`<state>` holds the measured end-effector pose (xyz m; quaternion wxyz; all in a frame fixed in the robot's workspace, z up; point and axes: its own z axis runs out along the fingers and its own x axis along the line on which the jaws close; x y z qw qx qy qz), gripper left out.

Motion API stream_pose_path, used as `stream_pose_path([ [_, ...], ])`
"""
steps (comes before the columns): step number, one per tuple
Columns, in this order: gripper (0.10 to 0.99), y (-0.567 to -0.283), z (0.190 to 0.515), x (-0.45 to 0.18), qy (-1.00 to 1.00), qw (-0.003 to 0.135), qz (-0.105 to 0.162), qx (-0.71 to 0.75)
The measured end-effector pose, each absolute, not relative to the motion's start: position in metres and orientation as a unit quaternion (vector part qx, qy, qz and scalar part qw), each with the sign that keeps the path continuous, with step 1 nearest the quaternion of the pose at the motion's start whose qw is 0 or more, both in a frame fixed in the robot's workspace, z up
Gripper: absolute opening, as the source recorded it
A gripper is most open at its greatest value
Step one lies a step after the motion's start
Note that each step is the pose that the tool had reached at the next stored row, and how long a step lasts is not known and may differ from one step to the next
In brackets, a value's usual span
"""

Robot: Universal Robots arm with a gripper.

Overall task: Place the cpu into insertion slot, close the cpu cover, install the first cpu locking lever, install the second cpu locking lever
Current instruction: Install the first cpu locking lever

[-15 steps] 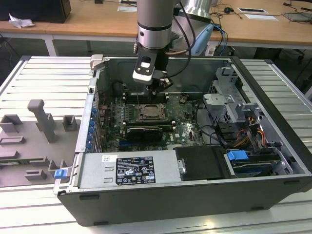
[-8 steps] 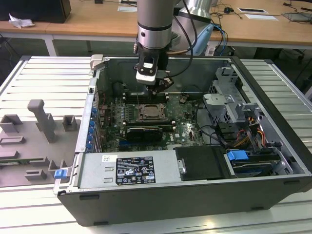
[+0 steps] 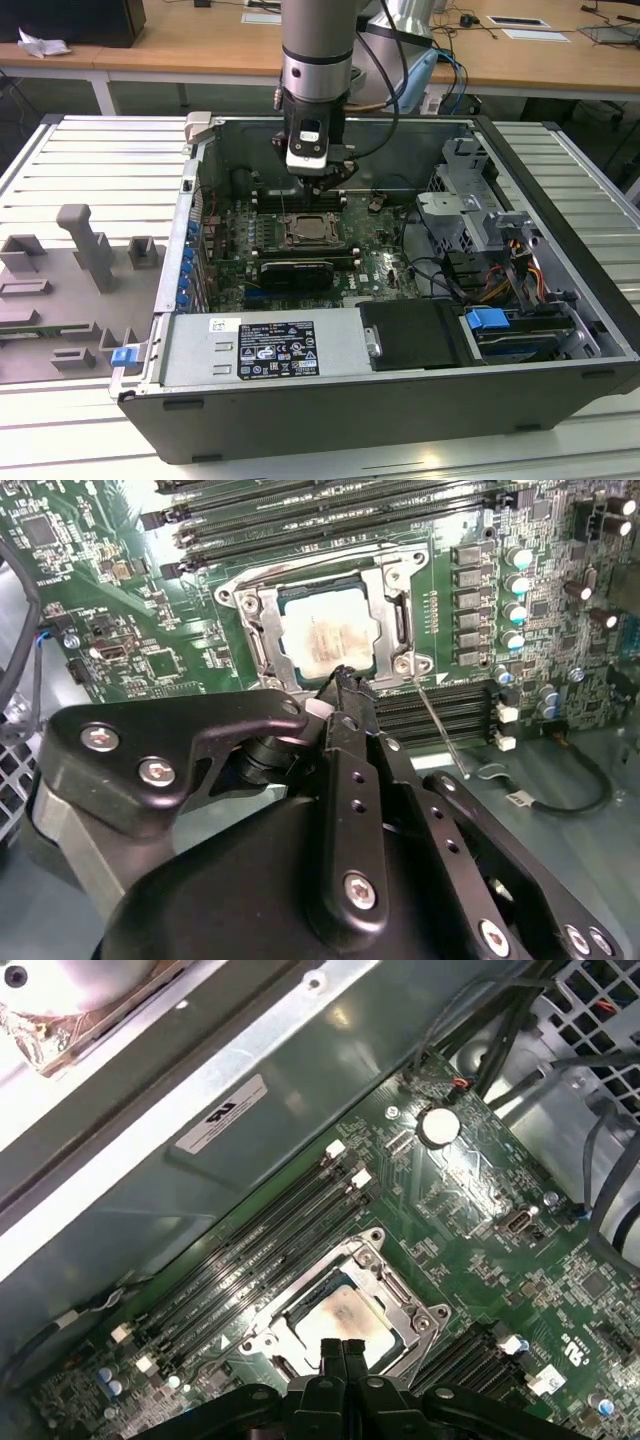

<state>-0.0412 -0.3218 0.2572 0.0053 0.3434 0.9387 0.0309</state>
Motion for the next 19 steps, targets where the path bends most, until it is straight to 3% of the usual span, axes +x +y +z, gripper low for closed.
stream_pose_path([
  [19, 0.106, -0.3234, 0.2572, -0.0412, 0.968, 0.002, 0.031, 0.250],
])
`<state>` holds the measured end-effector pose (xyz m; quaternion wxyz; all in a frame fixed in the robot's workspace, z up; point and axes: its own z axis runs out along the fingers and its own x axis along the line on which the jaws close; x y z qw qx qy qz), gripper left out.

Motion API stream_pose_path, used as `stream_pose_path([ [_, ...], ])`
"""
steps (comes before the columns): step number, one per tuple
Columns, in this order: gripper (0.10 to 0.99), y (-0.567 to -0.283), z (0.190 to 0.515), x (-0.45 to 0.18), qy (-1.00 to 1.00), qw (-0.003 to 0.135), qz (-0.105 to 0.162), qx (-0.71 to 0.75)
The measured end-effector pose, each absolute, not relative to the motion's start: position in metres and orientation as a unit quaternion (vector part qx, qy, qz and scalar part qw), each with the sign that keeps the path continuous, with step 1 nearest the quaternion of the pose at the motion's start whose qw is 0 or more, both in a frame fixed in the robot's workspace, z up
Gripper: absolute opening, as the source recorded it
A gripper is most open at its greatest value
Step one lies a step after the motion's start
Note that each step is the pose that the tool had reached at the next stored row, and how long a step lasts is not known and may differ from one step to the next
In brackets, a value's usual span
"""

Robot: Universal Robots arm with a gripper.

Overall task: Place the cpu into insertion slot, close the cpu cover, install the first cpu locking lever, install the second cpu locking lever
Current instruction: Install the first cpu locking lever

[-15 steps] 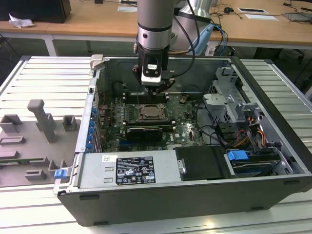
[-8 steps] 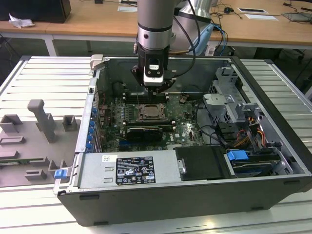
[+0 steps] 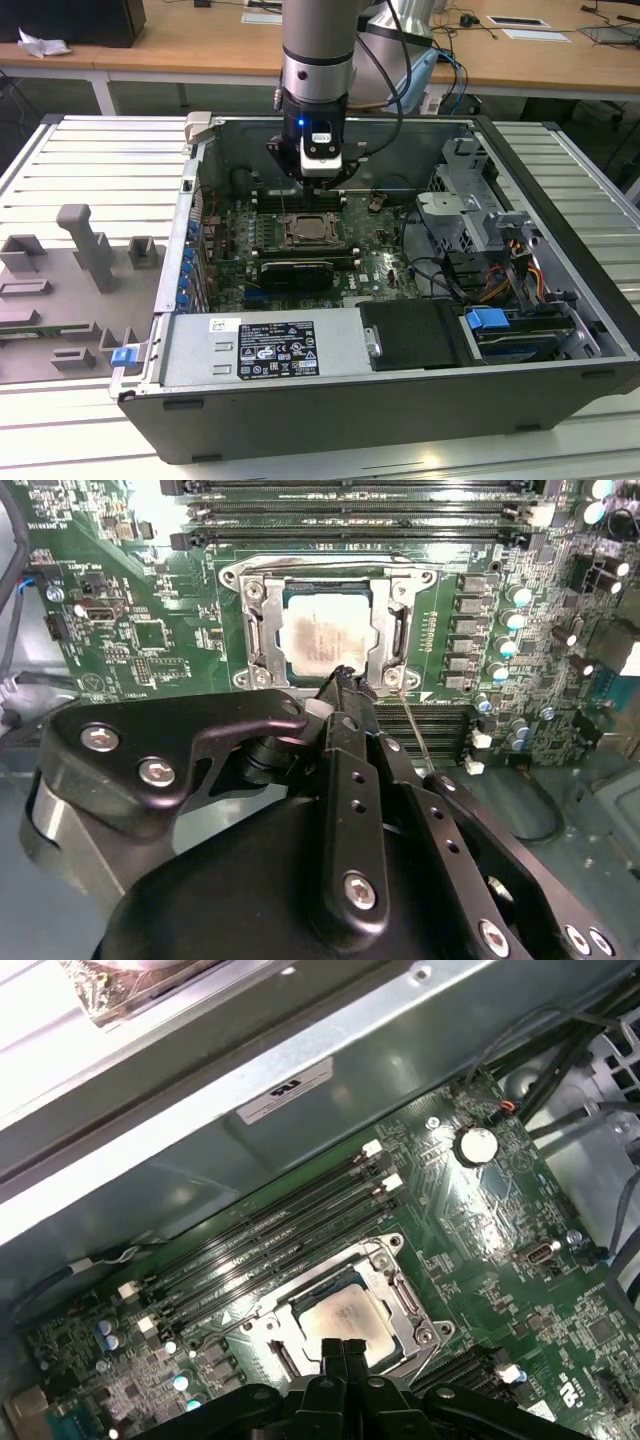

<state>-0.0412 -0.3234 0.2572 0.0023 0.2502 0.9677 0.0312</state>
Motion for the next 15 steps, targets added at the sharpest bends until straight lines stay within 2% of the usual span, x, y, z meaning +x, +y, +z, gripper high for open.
stream_pose_path([
  [15, 0.106, -0.3234, 0.2573, -0.0412, 0.985, 0.000, 0.031, 0.167],
])
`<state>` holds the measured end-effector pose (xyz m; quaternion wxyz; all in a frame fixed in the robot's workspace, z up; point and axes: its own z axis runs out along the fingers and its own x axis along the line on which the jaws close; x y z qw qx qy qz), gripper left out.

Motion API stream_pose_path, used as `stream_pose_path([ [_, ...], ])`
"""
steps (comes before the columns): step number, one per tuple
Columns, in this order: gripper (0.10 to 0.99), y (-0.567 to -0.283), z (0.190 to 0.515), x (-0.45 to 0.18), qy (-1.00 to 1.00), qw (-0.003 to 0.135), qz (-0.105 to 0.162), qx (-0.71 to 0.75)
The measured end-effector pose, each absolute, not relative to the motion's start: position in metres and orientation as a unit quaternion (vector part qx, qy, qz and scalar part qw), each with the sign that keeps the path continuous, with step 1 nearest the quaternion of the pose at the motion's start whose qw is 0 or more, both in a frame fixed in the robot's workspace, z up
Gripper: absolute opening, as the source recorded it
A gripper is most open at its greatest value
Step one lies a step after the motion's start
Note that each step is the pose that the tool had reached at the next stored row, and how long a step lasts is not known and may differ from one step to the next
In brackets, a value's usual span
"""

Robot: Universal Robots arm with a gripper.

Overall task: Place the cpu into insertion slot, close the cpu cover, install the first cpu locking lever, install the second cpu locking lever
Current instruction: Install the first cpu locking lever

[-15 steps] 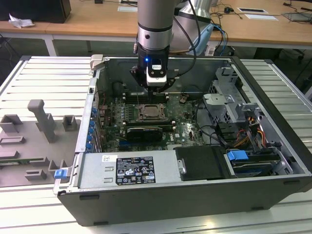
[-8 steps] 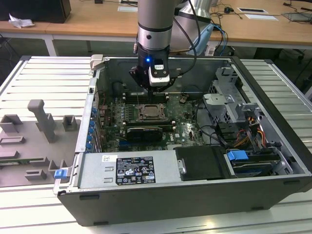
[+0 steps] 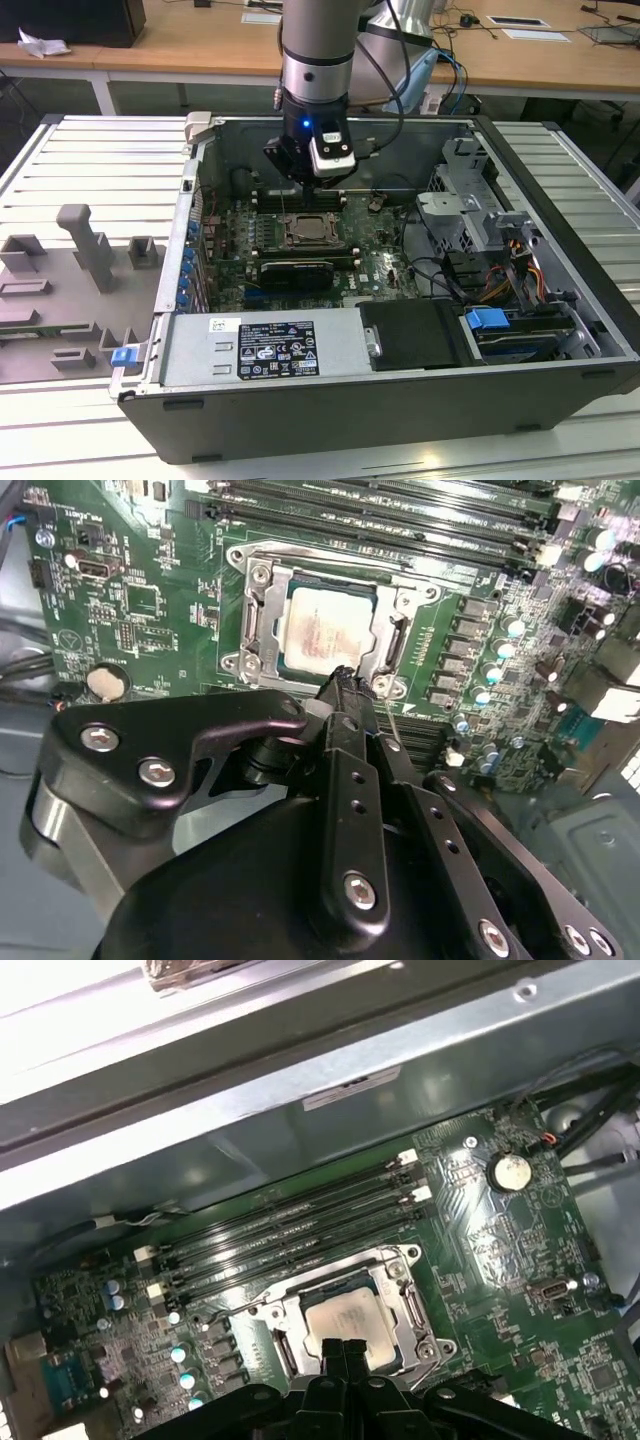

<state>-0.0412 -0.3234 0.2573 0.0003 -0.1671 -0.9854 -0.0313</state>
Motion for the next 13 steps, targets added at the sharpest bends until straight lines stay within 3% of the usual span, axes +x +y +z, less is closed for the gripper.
stream_pose_path([
  [13, 0.106, -0.3237, 0.2572, -0.0412, -0.994, 0.002, -0.031, -0.104],
])
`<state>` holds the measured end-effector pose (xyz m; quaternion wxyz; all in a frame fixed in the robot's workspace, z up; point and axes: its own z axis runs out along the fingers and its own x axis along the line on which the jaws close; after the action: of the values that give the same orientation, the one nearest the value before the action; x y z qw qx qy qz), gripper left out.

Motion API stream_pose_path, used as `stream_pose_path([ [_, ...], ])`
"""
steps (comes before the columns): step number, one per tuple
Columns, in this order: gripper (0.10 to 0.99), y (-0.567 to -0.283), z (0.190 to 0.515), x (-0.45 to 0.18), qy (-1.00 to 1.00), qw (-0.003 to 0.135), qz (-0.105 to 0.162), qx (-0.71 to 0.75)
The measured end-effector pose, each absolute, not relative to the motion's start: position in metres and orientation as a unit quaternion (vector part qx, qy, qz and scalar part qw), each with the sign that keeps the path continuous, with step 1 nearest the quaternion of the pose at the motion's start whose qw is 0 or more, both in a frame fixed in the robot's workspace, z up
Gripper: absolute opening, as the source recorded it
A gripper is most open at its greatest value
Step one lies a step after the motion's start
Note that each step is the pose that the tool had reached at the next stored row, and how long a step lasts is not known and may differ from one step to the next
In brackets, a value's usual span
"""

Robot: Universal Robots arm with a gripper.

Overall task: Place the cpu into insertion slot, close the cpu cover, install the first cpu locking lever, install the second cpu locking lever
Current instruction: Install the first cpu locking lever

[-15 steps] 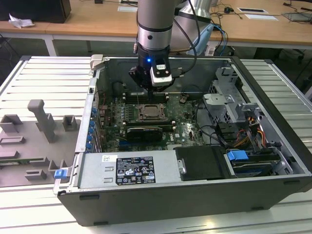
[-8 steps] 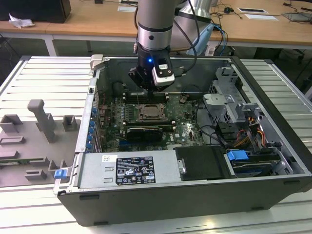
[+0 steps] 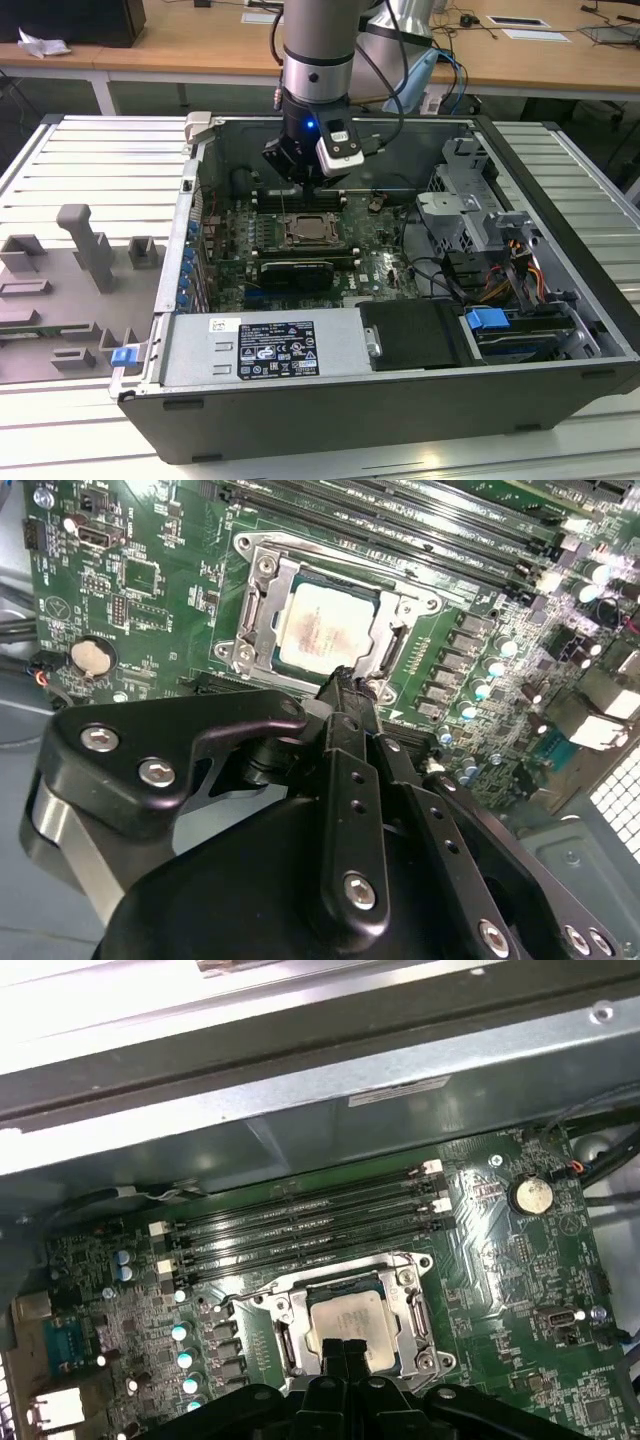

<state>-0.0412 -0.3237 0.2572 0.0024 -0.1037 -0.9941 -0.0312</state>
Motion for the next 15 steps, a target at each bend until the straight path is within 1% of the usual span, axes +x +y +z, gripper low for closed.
stream_pose_path([
  [15, 0.106, -0.3244, 0.2573, -0.0412, -0.999, 0.004, -0.031, -0.041],
])
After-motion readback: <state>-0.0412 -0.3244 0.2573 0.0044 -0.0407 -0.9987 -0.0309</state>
